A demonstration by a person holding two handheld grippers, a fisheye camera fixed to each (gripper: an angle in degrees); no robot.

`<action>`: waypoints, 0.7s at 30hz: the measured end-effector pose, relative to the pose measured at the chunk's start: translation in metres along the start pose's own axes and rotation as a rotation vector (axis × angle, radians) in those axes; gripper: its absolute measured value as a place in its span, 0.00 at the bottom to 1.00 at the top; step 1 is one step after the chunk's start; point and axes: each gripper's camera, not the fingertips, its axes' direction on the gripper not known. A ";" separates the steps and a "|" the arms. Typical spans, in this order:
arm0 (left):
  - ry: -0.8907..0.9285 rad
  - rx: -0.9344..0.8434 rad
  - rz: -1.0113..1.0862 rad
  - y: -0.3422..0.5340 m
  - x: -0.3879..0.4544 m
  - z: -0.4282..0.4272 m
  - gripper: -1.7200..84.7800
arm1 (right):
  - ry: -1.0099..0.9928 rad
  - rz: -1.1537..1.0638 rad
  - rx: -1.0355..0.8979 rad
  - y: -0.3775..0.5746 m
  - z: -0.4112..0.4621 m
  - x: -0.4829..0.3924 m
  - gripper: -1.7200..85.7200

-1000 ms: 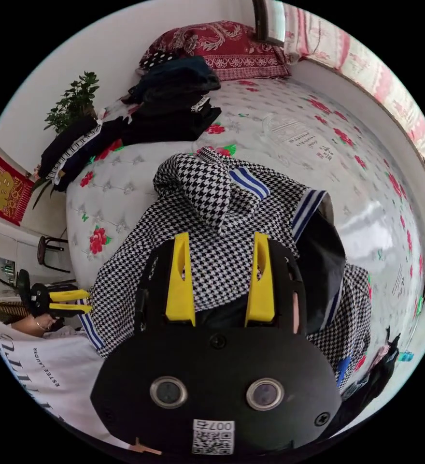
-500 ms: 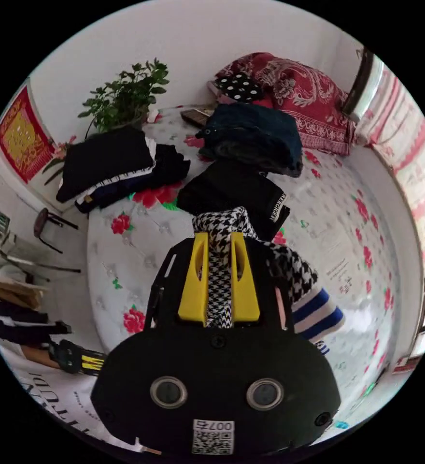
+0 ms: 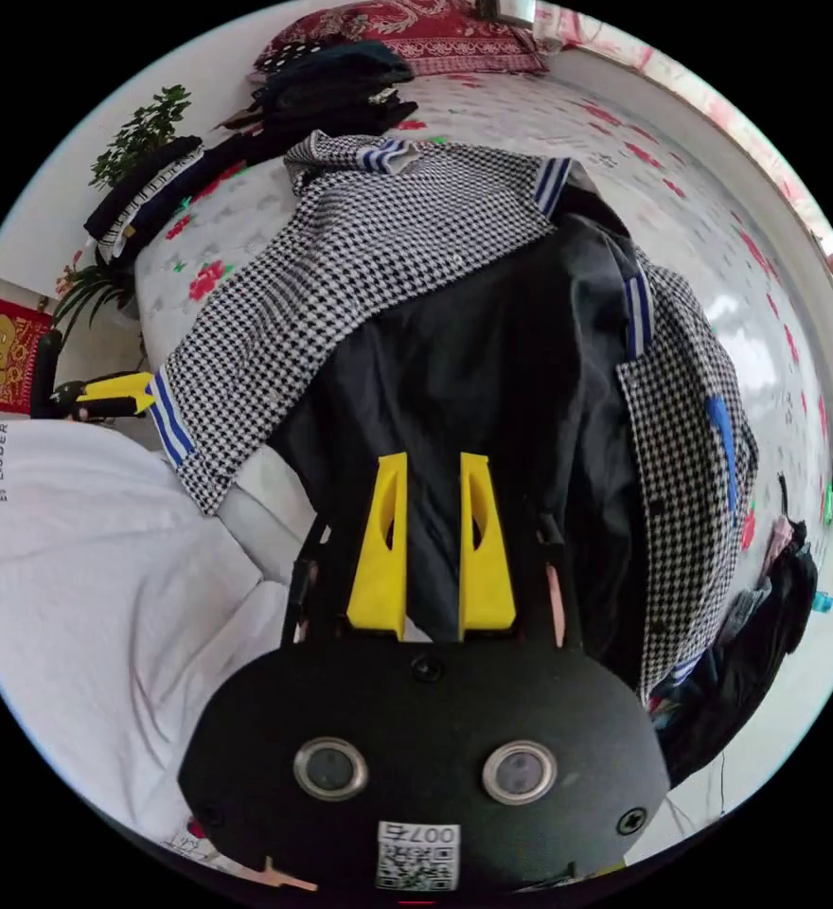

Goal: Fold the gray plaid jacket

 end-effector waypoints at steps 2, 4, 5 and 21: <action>-0.098 -0.038 0.025 -0.011 0.014 0.009 0.18 | 0.028 0.016 -0.035 0.058 0.018 0.009 0.10; -0.212 -0.109 0.070 -0.025 0.031 0.017 0.16 | 0.031 -0.008 -0.070 0.083 0.041 0.006 0.10; -0.224 -0.122 0.069 -0.028 0.033 0.018 0.15 | 0.022 -0.032 -0.079 0.091 0.058 0.002 0.11; -0.250 -0.006 -0.192 0.063 0.029 -0.069 0.02 | -0.435 -0.182 -0.192 0.132 0.076 0.013 0.05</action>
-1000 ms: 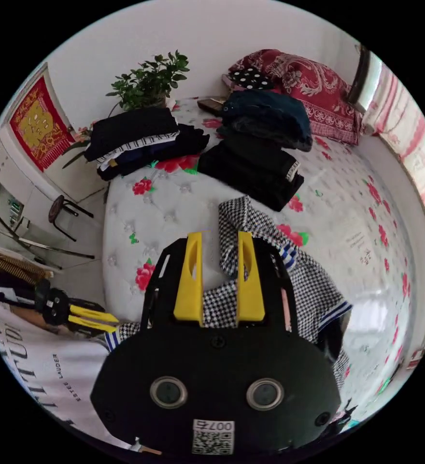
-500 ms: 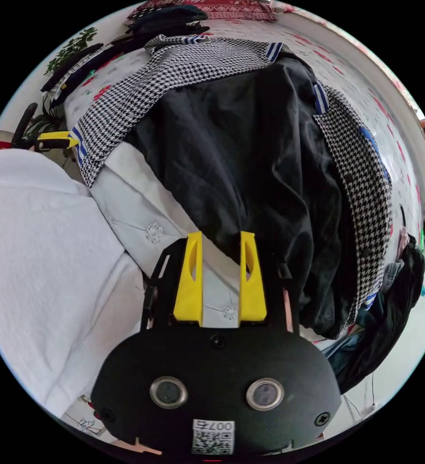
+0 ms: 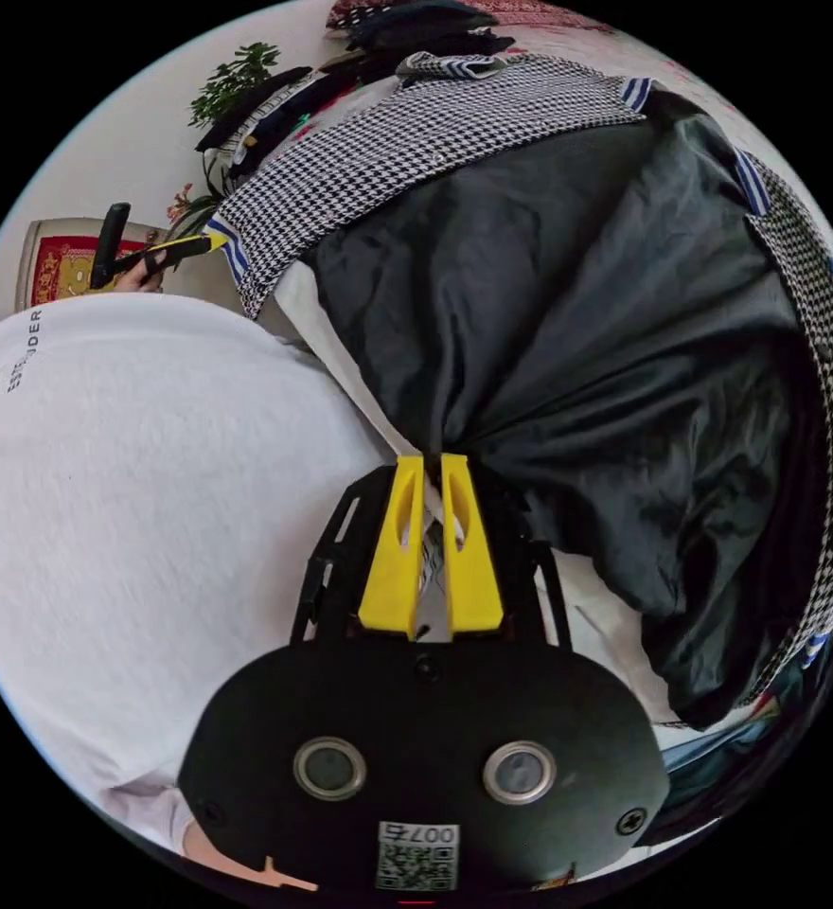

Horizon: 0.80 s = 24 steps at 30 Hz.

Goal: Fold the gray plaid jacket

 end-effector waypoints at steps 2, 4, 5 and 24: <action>0.038 -0.018 -0.072 0.013 -0.011 0.012 0.02 | -0.028 -0.013 -0.052 0.003 0.007 0.005 0.06; 0.061 0.009 -0.100 0.021 -0.010 0.015 0.02 | -0.019 -0.016 0.014 0.007 -0.015 0.010 0.07; 0.059 0.012 -0.096 0.021 -0.009 0.014 0.02 | -0.038 -0.011 0.101 0.009 -0.039 0.016 0.08; 0.159 -0.010 -0.101 0.020 -0.022 0.018 0.12 | 0.045 0.443 0.504 -0.234 -0.154 0.205 0.09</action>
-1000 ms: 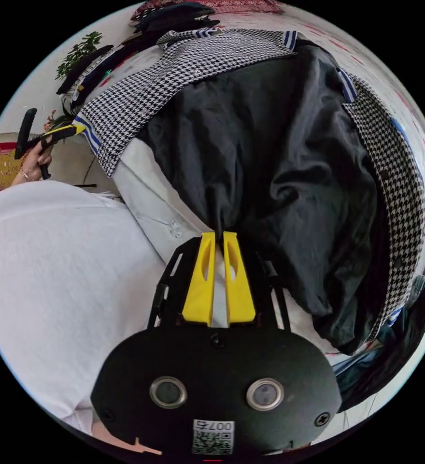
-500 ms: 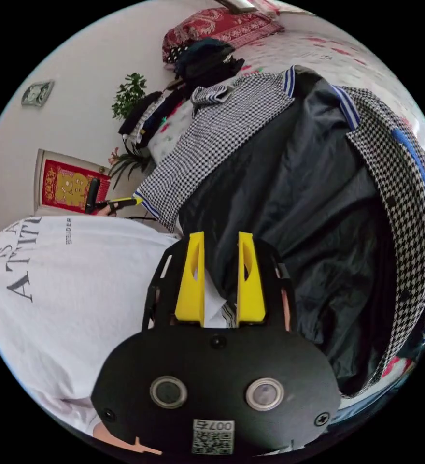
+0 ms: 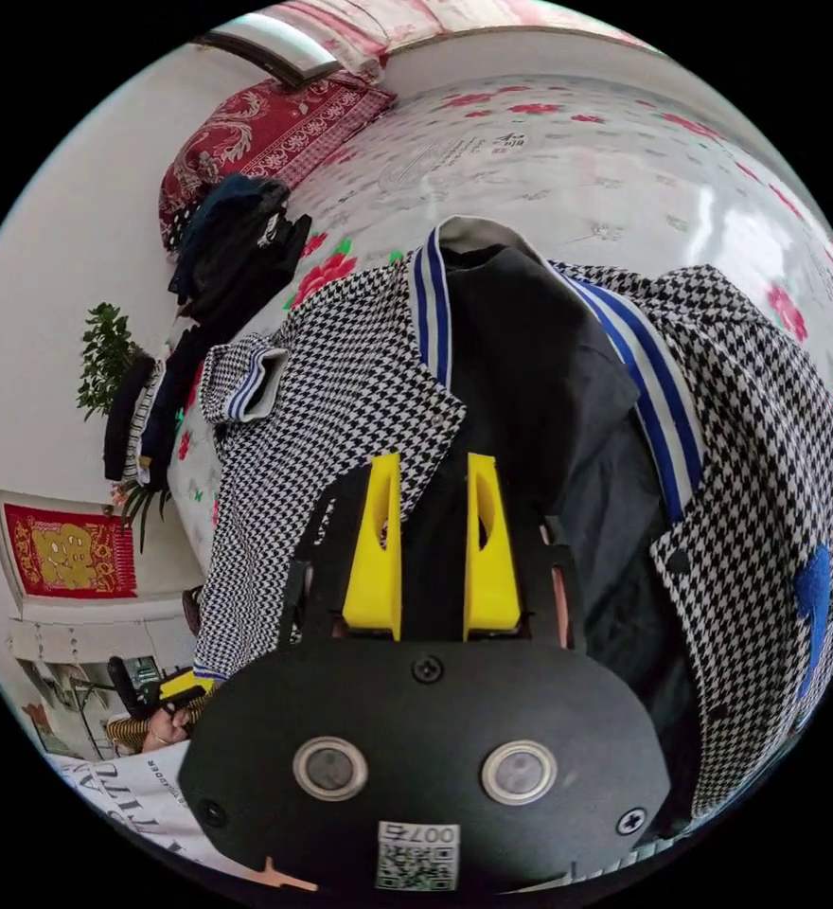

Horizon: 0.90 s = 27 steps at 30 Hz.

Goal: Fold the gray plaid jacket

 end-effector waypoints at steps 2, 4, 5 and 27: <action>0.045 -0.041 -0.012 0.004 -0.003 0.010 0.17 | -0.013 0.010 -0.037 -0.004 0.012 0.004 0.08; 0.125 -0.068 -0.016 0.011 -0.007 0.023 0.20 | -0.013 -0.003 -0.030 -0.003 0.013 0.004 0.06; 0.138 -0.070 -0.020 0.012 -0.007 0.026 0.21 | -0.015 -0.020 -0.044 -0.002 0.013 0.003 0.05; 0.260 -0.009 -0.150 -0.011 -0.044 0.079 0.02 | -0.126 -0.147 -0.062 0.023 -0.029 0.016 0.02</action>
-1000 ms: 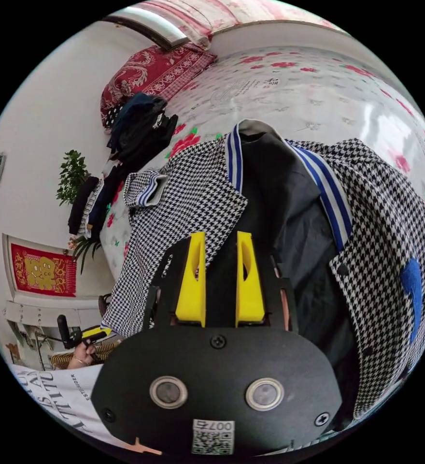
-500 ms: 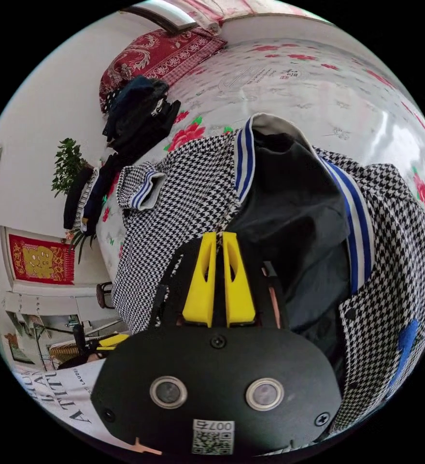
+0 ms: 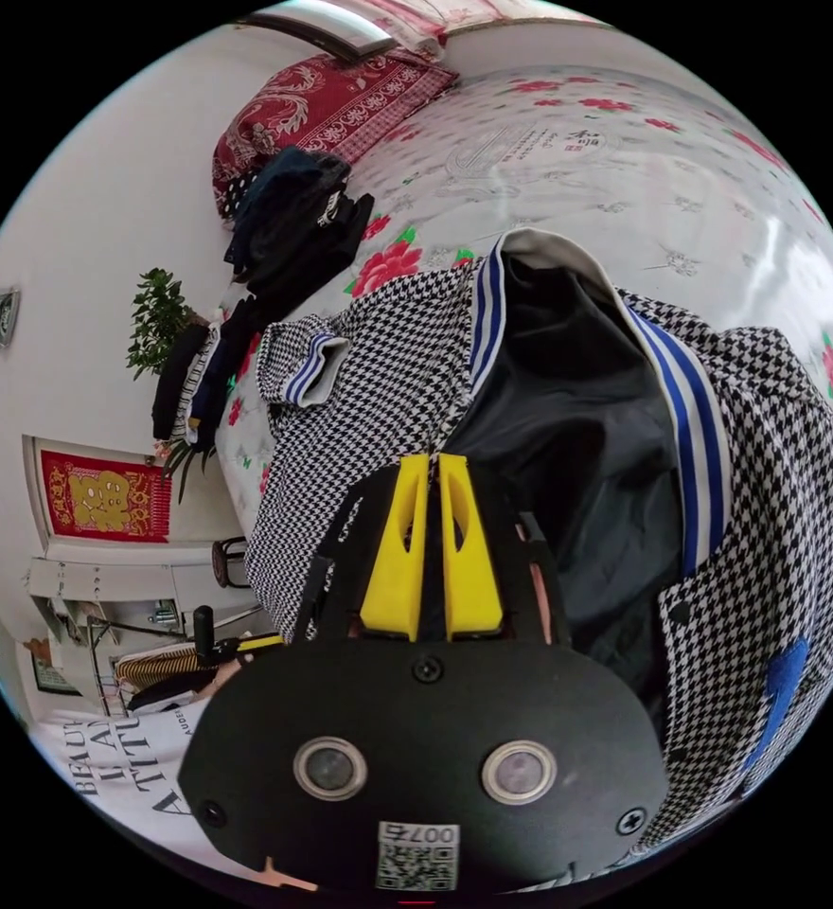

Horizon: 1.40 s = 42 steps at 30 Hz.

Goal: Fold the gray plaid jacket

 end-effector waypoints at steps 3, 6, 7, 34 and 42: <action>-0.030 0.024 0.024 0.017 0.008 -0.018 0.01 | 0.022 -0.031 0.002 0.004 0.003 -0.007 0.02; -0.015 0.080 -0.014 0.036 0.005 -0.035 0.01 | 0.049 -0.045 0.000 0.006 0.008 -0.009 0.02; 0.004 0.101 -0.034 0.043 0.002 -0.040 0.01 | 0.055 -0.042 -0.008 0.007 0.012 -0.010 0.03; -0.008 0.169 -0.192 0.033 -0.042 -0.038 0.16 | 0.209 -0.216 0.086 0.010 0.020 -0.056 0.02; -0.042 0.157 -0.175 0.035 -0.043 -0.039 0.14 | 0.193 -0.122 0.005 0.001 0.034 -0.026 0.03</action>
